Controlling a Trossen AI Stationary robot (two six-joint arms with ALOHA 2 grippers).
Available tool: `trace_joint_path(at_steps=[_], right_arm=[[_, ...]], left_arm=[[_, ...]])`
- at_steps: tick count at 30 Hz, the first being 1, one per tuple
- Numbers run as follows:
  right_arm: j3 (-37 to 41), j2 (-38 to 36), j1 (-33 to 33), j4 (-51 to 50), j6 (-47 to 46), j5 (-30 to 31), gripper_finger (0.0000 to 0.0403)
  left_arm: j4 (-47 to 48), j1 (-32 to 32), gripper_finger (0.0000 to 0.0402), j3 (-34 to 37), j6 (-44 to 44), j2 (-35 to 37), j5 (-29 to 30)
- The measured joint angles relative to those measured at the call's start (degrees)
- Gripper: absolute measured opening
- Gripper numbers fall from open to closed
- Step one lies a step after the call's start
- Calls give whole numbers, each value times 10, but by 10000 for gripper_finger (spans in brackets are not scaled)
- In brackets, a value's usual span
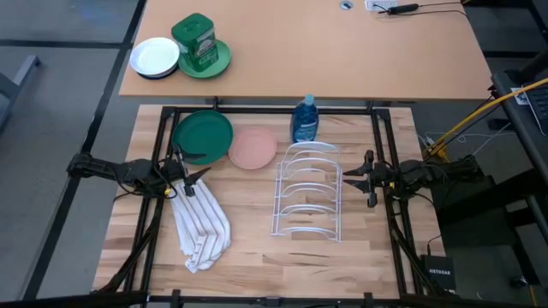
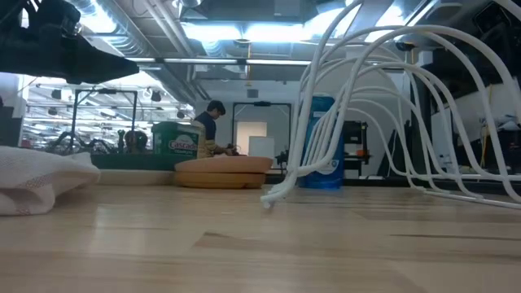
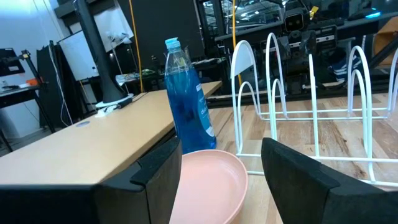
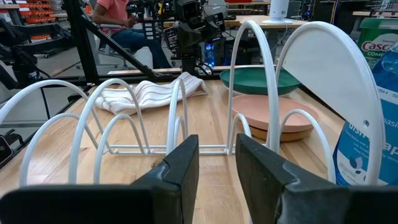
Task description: Sort dishes
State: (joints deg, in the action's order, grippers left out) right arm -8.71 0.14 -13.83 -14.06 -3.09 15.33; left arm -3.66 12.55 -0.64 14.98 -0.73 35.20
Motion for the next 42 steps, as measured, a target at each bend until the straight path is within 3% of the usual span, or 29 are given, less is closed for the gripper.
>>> trace_joint_path(at_steps=[18,32,38,42], right_arm=[[0,0,0,0,0,0,111],[0,0,0,6,-26,0,111],[0,0,0,7,-59,0,111],[0,0,0,7,-60,0,111]], left_arm=[[0,0,211,0,-10,0,0],[-2,0,211,0,-321,0,0],[-65,0,211,0,-380,0,0],[-99,-1,211,0,-374,0,3]])
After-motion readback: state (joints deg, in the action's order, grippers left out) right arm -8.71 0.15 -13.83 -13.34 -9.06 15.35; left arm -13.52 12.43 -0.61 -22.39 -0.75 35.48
